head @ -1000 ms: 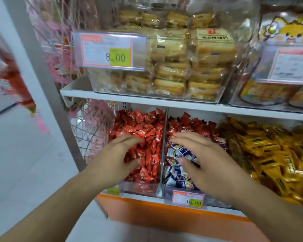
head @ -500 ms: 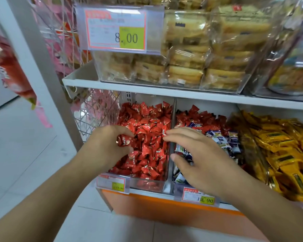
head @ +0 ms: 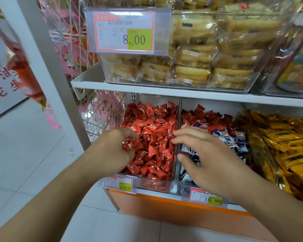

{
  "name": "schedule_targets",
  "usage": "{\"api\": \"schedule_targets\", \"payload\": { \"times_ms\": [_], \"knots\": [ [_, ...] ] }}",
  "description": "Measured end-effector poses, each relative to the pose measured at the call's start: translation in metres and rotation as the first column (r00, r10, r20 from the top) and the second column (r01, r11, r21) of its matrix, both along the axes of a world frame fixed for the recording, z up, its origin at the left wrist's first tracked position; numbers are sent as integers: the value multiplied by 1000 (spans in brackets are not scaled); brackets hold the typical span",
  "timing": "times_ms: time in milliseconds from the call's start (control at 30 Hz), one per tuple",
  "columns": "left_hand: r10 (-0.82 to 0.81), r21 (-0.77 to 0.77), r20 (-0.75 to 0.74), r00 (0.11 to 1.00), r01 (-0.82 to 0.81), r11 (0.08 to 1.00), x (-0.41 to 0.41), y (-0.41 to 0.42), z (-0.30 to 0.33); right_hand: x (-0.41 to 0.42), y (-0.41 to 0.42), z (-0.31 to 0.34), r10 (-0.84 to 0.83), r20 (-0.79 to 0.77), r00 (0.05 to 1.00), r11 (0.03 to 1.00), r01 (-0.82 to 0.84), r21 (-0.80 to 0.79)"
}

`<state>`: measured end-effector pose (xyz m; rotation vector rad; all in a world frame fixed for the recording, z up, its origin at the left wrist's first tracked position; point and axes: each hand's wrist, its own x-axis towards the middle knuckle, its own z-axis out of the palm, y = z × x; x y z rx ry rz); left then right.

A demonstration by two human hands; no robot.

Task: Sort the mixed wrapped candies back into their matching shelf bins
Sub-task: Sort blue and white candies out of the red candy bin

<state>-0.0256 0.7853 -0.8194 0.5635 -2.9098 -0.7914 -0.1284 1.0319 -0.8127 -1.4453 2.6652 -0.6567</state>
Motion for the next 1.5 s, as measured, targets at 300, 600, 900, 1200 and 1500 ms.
{"api": "schedule_targets", "payload": {
  "times_ms": [300,600,900,1200,1500],
  "knots": [
    [-217,-176,84,973,229,957,-24,15,-34,1,4,6,-26,-84,996,999,29,44],
    [26,-166,-68,997,-37,985,-11,-7,-12,0,4,5,-23,-91,996,1000,24,14],
    [-231,-120,223,947,262,957,-20,14,-29,1,2,2,-20,-93,996,1000,21,9],
    [-323,-39,434,841,375,926,2,2,3,0,3,-1,-13,-96,995,1000,12,-6],
    [-157,-161,-3,988,154,975,-38,3,-33,3,-1,-2,-16,-80,997,1000,18,18]
  ]
}}
